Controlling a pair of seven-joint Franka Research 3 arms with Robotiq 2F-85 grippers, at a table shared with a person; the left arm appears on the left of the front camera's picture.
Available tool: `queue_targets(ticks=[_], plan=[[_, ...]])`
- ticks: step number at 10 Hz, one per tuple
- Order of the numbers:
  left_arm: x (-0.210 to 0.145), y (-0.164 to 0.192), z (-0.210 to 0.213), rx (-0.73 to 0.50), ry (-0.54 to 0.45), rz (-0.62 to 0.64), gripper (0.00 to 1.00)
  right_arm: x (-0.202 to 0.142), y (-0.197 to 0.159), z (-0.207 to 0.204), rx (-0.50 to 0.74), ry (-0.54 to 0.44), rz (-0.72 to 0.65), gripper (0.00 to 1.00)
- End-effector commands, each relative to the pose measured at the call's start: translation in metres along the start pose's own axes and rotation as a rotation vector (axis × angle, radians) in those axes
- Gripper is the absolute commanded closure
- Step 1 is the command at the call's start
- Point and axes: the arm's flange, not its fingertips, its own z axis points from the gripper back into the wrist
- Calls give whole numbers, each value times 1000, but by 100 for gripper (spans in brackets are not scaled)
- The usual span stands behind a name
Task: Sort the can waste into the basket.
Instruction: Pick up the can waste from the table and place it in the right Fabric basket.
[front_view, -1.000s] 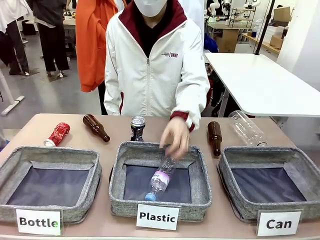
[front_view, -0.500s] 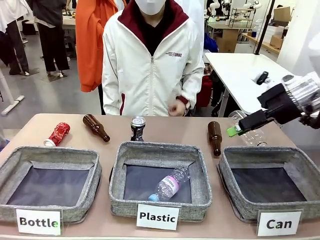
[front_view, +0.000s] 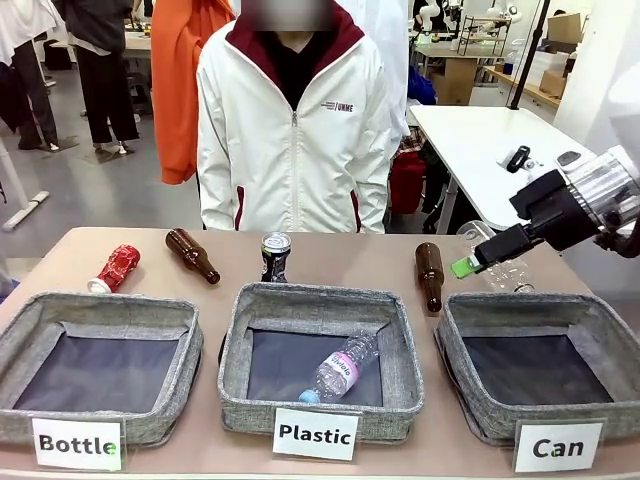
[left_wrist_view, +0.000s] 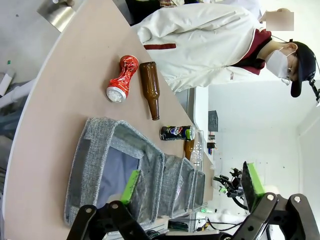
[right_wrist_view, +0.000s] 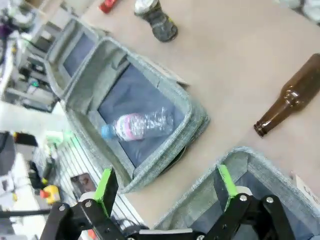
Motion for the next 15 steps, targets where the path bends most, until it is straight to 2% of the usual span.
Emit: queue_targets(ticks=[1, 2, 3, 4, 5, 6, 7, 8, 10, 11, 13, 15], plan=[[-1, 0, 3, -12, 5, -24, 0, 24, 17, -21, -28, 65, 357, 0], [-1, 0, 3, -12, 5, -24, 0, 50, 26, -49, 38, -15, 663, 0], [-1, 0, 3, -12, 5, -24, 0, 65, 33, -78, -42, -92, 769, 0], [-1, 0, 3, -12, 5, -24, 0, 68, 39, -96, -1, -125, 841, 0], [-1, 0, 3, -12, 5, -24, 0, 71, 41, -105, 4, -167, 843, 0], [-1, 0, 3, -12, 5, -24, 0, 73, 39, -103, 10, -88, 714, 0], [-1, 0, 3, -12, 5, -24, 0, 73, 65, -90, -71, -16, 750, 0], [-1, 0, 3, -12, 5, -24, 0, 77, 62, -102, -54, -50, 769, 0], [-1, 0, 3, -12, 5, -24, 0, 78, 67, -116, -278, -138, 729, 0], [-1, 0, 3, -12, 5, -24, 0, 86, 68, -131, -304, -161, 716, 0], [-1, 0, 3, -12, 5, -24, 0, 106, 61, -160, -222, -140, 636, 0], [-1, 0, 3, -12, 5, -24, 0, 124, 58, -190, -132, -61, 586, 0]])
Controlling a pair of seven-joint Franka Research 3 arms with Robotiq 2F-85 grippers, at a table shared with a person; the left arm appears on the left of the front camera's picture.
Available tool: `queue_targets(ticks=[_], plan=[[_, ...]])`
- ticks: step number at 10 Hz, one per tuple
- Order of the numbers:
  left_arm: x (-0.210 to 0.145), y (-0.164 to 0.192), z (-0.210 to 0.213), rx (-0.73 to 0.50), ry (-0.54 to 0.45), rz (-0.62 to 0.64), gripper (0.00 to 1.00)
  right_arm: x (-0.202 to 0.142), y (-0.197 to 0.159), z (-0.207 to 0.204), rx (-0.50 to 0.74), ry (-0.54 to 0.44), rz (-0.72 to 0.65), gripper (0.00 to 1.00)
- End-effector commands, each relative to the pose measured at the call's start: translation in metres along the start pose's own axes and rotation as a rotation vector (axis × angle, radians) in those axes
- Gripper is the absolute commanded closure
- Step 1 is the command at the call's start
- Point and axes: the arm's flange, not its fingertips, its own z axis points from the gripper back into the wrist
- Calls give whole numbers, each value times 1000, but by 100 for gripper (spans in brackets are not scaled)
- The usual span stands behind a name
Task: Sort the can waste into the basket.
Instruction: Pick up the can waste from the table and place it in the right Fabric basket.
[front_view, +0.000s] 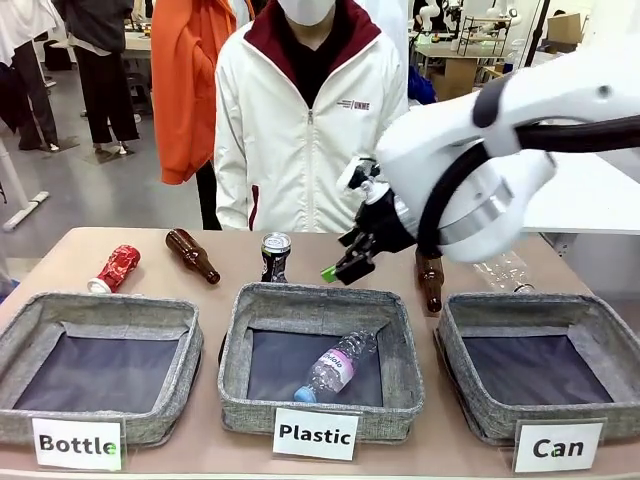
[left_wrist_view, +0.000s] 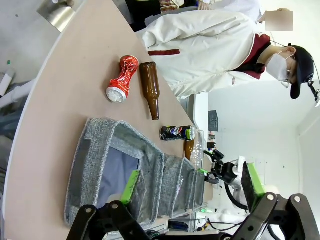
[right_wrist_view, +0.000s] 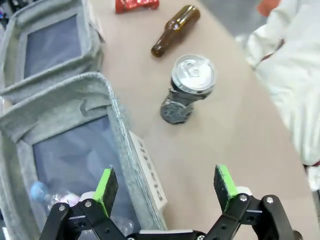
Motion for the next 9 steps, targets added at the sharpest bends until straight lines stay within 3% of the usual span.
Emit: queue_targets(ticks=[1, 5, 6, 8, 9], plan=[[-1, 0, 2, -12, 4, -23, 0, 29, -16, -25, 55, 24, -64, 0], [-1, 0, 2, -12, 4, -23, 0, 40, -23, -58, 177, 70, -112, 0], [-1, 0, 2, -12, 4, -23, 0, 48, -9, -6, 154, 45, -74, 0], [-1, 0, 2, -12, 4, -23, 0, 82, 60, 130, 58, 179, 7, 0], [-1, 0, 2, -12, 4, -23, 0, 100, 94, 165, 55, 268, 38, 0]])
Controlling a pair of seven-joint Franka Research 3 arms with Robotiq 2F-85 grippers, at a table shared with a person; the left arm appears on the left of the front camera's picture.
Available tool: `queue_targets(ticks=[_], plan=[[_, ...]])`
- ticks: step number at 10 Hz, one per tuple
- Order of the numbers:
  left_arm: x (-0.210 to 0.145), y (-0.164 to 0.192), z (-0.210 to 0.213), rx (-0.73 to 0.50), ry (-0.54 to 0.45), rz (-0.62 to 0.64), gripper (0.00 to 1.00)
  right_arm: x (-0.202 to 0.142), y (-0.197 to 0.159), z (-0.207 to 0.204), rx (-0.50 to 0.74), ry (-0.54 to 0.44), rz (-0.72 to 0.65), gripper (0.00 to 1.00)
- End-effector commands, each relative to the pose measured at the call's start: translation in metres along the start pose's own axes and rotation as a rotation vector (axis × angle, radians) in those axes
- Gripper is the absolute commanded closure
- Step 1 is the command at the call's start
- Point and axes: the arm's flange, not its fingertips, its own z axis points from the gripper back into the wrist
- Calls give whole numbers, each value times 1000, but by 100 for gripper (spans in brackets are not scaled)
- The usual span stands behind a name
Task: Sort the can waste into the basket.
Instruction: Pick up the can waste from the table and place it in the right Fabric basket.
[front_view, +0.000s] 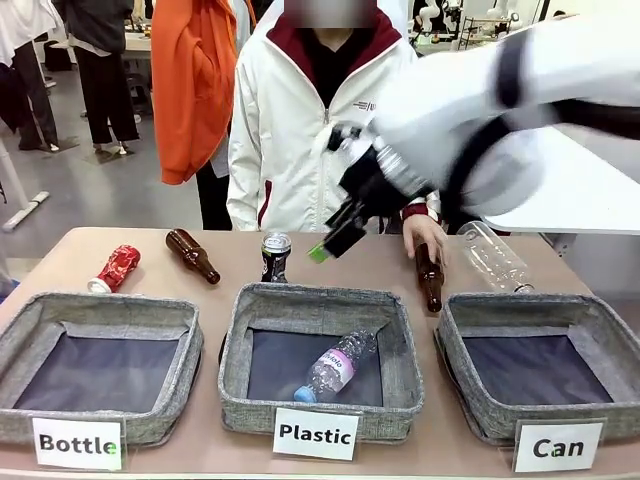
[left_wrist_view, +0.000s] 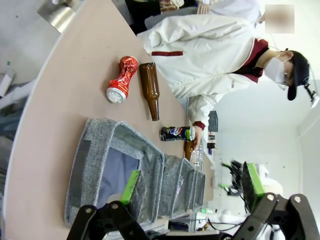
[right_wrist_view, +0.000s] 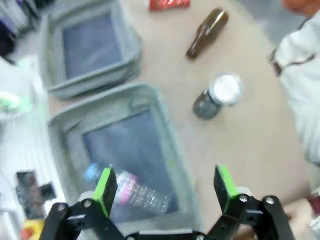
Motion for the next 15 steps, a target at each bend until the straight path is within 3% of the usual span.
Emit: queue_targets(ticks=[1, 4, 8, 9, 11, 12, 14, 15], plan=[[-2, 1, 1, -12, 6, -21, 0, 21, 86, 89, 48, 176, 109, 0], [-2, 1, 1, -12, 6, -21, 0, -8, 138, 132, 84, 201, 138, 0], [-2, 1, 1, -12, 6, -21, 0, -68, 137, 159, 128, 231, -39, 0], [-2, 1, 1, -12, 6, -21, 0, -82, 135, 170, 56, 210, -121, 0], [-2, 1, 1, -12, 6, -21, 0, -142, 100, 214, -237, 85, -554, 0], [-2, 1, 1, -12, 6, -21, 0, -185, 89, 228, -261, -23, -740, 0], [-2, 1, 1, -12, 6, -21, 0, -263, 70, 251, -237, -224, -893, 0], [-2, 1, 1, -12, 6, -21, 0, -289, 60, 252, -220, -313, -903, 0]])
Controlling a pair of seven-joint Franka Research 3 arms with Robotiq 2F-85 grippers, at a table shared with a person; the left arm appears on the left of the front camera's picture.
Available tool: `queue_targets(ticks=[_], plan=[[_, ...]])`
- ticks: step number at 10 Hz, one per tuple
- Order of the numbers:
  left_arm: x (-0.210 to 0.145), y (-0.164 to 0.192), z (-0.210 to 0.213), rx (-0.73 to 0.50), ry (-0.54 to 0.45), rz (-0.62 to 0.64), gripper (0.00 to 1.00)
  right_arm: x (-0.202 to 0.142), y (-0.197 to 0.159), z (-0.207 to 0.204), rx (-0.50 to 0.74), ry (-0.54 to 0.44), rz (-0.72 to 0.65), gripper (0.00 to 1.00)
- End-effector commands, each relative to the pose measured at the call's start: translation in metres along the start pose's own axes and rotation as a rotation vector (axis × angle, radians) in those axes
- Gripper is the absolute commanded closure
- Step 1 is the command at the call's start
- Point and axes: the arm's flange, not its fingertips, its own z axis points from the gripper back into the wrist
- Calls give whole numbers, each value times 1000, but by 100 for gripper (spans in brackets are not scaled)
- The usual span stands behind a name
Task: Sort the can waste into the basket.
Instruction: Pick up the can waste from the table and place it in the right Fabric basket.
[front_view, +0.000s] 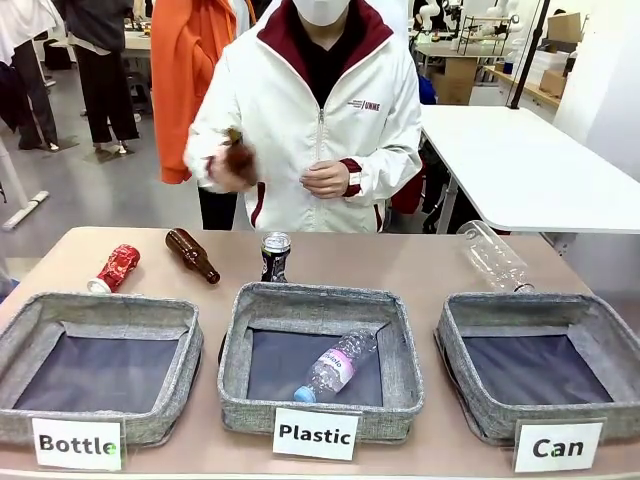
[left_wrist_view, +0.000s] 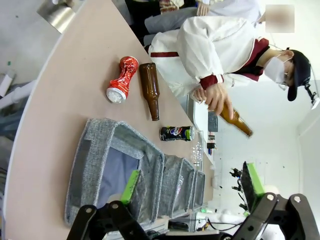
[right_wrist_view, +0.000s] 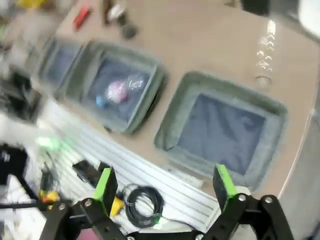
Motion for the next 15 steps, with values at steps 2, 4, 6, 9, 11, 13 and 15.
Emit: queue_targets(ticks=[2, 4, 6, 9, 11, 13, 15], plan=[[-2, 1, 1, -11, 6, -22, 0, -37, -50, -41, 96, -230, -56, 0], [-2, 1, 1, -11, 6, -22, 0, -34, -74, -67, 159, -236, -25, 0], [24, -34, 52, -59, -101, -84, 0, -12, -77, -114, 177, -176, 64, 0], [39, -72, 152, -109, -142, -176, 0, 60, -71, -197, 206, -81, 343, 0], [16, -76, 152, -128, -56, -166, 0, 110, -62, -256, 226, -55, 563, 0], [-20, -74, 113, -108, 109, -175, 0, 156, -44, -332, 302, -85, 760, 0], [-38, -66, 54, -54, 264, -176, 0, 194, -27, -397, 343, -175, 791, 0]])
